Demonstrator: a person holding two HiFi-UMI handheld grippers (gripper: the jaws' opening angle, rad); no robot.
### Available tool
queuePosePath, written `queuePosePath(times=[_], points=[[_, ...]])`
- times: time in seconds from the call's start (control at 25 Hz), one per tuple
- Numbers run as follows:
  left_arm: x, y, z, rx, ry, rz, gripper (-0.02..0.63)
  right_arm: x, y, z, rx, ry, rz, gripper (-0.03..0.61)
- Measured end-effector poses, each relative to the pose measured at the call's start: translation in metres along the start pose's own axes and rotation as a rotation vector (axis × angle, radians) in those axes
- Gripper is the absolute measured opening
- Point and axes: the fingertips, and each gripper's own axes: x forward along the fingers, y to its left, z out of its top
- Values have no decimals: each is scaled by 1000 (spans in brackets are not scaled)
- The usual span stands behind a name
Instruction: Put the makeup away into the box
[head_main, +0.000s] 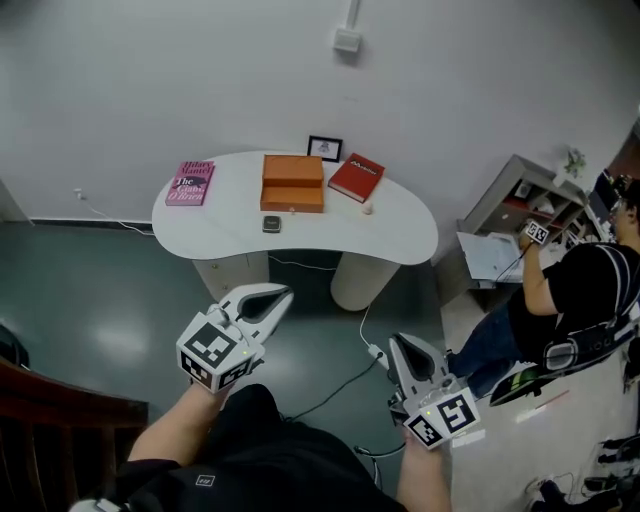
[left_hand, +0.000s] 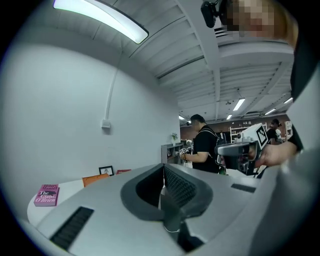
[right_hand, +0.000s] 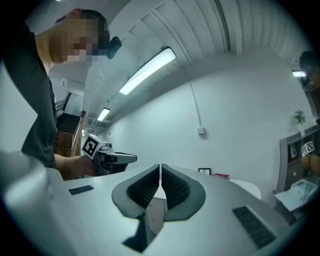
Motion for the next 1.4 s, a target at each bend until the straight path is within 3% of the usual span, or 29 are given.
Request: queuePosePath(times=[0.4, 0.68, 0.96, 1.12, 1.4], points=[[38, 19, -19, -40, 32, -1, 14, 22, -30, -25, 126, 5, 21, 38], [92, 93, -24, -78, 32, -30, 14, 92, -66, -46, 184, 91, 9, 40], [131, 194, -22, -106, 27, -47, 14, 192, -111, -43, 199, 131, -30, 40], [143, 238, -18, -82, 21, -55, 14, 244, -120, -40, 203, 136, -26, 40], [161, 264, -29, -109, 40, -85, 14, 281, -133, -55, 238, 147, -16, 40]])
